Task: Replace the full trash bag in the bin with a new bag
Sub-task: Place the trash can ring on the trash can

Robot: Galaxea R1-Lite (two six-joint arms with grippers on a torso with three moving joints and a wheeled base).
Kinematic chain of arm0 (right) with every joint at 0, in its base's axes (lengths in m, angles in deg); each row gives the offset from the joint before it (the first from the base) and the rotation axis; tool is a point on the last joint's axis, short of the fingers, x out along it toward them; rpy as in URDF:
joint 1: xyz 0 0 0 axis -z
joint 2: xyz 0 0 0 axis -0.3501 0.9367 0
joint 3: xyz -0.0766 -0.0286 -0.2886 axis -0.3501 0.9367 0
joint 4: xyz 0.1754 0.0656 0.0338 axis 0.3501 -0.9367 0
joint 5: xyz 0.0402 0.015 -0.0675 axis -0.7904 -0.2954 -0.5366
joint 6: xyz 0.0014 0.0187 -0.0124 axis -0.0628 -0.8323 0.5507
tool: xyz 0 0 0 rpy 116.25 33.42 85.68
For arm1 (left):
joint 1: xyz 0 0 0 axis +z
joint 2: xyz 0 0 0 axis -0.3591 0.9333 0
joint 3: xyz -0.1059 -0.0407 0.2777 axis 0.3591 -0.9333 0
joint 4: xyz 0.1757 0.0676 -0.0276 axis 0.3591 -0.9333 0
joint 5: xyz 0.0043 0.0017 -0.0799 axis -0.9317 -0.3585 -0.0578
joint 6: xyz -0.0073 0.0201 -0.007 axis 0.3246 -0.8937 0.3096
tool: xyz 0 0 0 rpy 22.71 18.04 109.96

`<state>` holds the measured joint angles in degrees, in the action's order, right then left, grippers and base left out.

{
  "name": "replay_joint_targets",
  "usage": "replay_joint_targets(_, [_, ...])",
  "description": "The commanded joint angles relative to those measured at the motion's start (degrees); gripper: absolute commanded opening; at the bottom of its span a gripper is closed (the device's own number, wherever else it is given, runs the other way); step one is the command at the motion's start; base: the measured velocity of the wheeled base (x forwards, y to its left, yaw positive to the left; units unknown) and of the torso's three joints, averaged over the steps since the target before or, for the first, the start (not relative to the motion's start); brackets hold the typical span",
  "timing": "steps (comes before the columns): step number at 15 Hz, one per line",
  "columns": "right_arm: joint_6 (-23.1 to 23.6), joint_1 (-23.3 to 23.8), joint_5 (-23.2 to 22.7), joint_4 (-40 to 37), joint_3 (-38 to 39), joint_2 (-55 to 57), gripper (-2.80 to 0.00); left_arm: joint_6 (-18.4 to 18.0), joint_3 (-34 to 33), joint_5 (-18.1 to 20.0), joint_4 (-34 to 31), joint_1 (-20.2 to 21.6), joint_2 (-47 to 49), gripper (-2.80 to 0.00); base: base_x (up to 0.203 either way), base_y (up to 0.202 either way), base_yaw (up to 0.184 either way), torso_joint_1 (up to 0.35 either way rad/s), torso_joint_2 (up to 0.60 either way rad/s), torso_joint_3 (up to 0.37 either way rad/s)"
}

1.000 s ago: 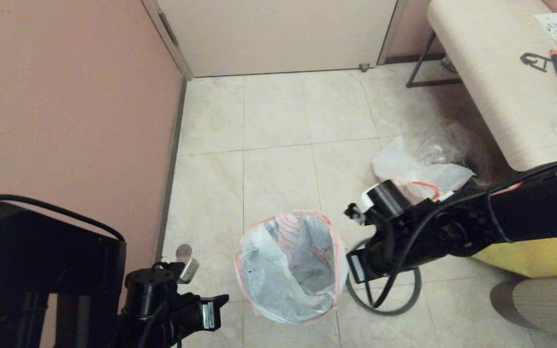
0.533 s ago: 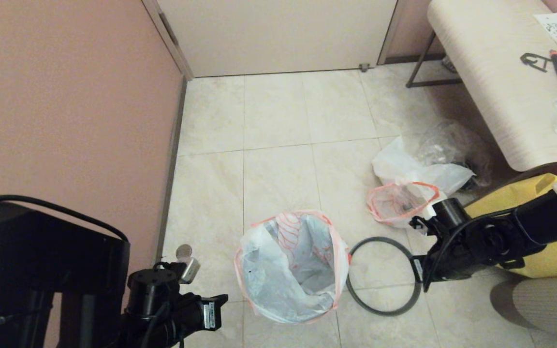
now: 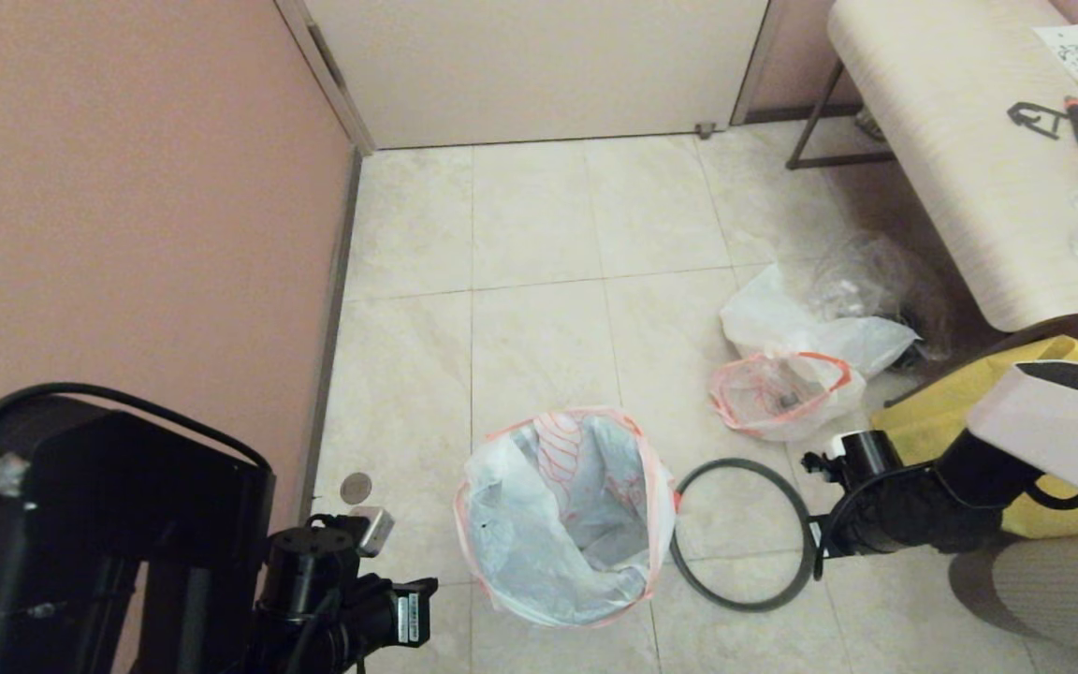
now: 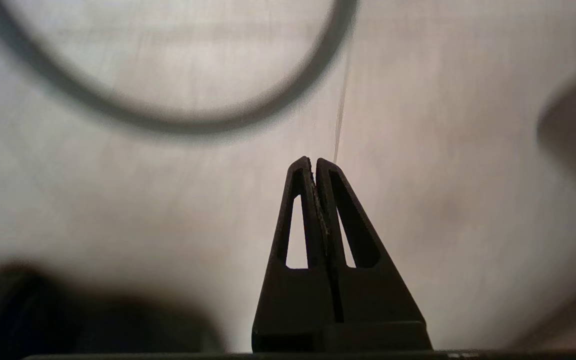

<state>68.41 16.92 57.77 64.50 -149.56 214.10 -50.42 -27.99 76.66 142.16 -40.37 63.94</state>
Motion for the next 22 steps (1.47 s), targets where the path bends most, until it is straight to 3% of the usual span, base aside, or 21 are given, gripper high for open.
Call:
replay_joint_targets(1, [2.13, 0.78, 0.17, 1.13, -5.82, 9.70, -2.80, 0.15, -0.09, 0.02, 0.49, -0.01, 0.37, -2.80, 0.000, 0.000, 0.000, 0.000, 0.00, 0.000])
replay_joint_targets(4, [11.22, 2.72, 0.13, 1.84, -15.76, 17.11, -2.80, 0.06, -0.27, 0.02, 0.49, -0.01, 0.38, -2.80, 0.000, 0.000, 0.000, 0.000, 0.00, 0.000])
replay_joint_targets(5, [13.20, 4.10, -0.03, 1.96, -18.35, 18.75, 0.00, 0.14, -0.36, 0.07, 0.49, -0.01, 0.14, -2.80, 0.000, 0.000, 0.000, 0.000, 0.00, 0.000])
replay_joint_targets(8, [13.93, 5.27, -4.35, 2.30, -22.95, 20.84, 0.00, 0.24, -0.89, 0.54, 0.49, -0.01, -0.68, -2.80, 0.000, 0.000, 0.000, 0.000, 0.00, 0.000])
replay_joint_targets(11, [14.50, 6.62, -4.28, 2.21, -29.52, 24.74, 0.00, 0.24, -1.24, 0.63, 0.49, -0.01, -1.29, -2.80, 0.000, 0.000, 0.000, 0.000, 0.00, 0.000])
replay_joint_targets(18, [16.29, 6.82, -4.20, 1.71, -34.46, 29.29, 0.00, 0.15, -1.33, 0.37, 0.49, -0.01, -1.82, -2.80, 0.000, 0.000, 0.000, 0.000, 0.00, 0.000])
replay_joint_targets(19, [16.54, 6.91, -4.20, 1.85, -34.85, 29.78, -2.80, 0.15, -1.33, 0.28, 0.49, -0.01, -1.82, -2.80, 0.000, 0.000, 0.000, 0.000, 0.00, 0.000])
replay_joint_targets(22, [16.57, 6.91, -4.20, 0.78, -35.31, 30.40, -2.80, 0.15, -1.33, 0.19, 0.49, -0.01, -1.82, -2.80, 0.000, 0.000, 0.000, 0.000, 0.00, 0.000])
